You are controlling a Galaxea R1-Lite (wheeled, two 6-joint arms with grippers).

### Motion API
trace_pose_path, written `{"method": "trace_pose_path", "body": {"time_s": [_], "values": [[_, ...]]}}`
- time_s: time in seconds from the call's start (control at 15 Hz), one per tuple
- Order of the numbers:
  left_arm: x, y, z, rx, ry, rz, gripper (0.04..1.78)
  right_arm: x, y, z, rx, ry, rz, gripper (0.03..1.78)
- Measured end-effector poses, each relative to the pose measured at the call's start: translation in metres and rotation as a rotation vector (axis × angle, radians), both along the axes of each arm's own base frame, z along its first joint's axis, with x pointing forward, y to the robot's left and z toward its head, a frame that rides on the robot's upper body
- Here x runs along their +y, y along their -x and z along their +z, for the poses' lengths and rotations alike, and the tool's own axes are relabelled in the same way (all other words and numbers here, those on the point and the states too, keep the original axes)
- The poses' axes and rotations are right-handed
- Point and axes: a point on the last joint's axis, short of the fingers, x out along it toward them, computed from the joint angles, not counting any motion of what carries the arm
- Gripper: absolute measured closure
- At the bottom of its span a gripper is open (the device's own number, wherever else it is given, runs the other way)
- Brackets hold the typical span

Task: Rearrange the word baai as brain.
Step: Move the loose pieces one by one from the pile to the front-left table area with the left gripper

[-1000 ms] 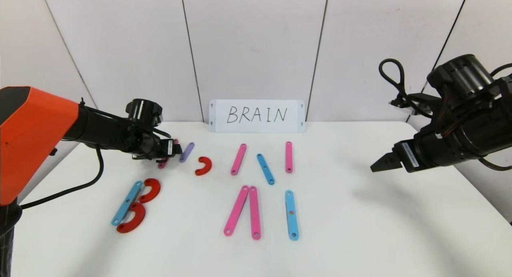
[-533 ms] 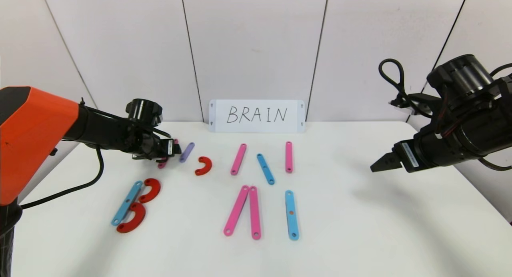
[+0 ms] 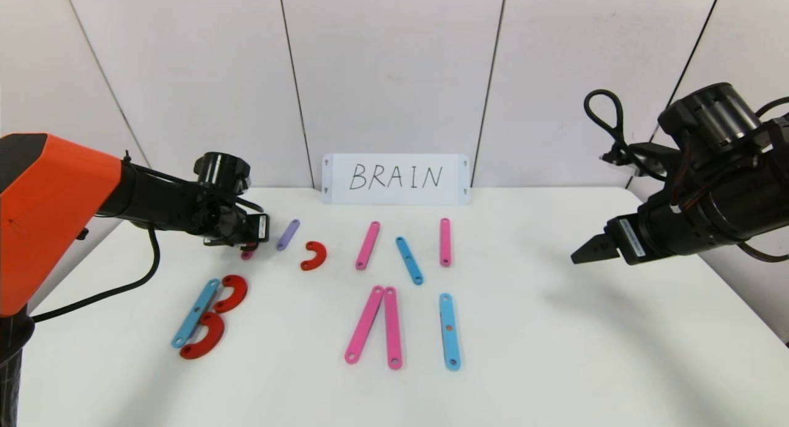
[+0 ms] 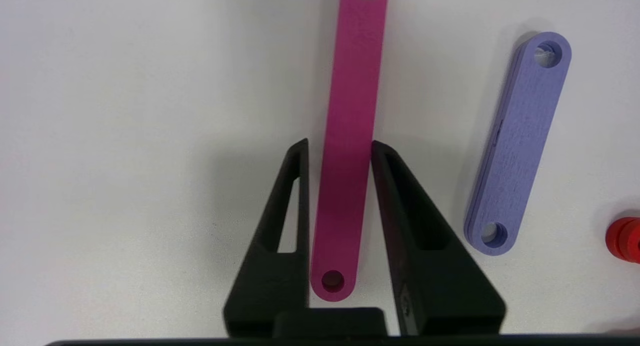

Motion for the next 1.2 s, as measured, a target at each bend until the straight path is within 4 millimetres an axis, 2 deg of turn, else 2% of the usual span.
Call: {"method": "trace_pose_path", "body": {"time_s": [0.13,0.47,0.8,1.2], "values": [[0.000,0.000,0.000,0.000,0.000,0.000,1.55,0.000,0.000,0.000,-0.001,0.001,-0.001,0.07],[0.000,0.000,0.001,-0.005,0.004,0.001,1.55,0.000,0.000,0.000,-0.001,0.001,-0.002,0.07],[-0.003,-0.001,0.012,-0.043,0.030,0.004,1.55,0.001,0.000,-0.001,0.004,0.001,0.004,0.07],[-0.014,0.028,0.035,-0.047,0.071,-0.075,1.55,0.002,0.001,-0.001,0.002,0.000,0.008,0.07]]}}
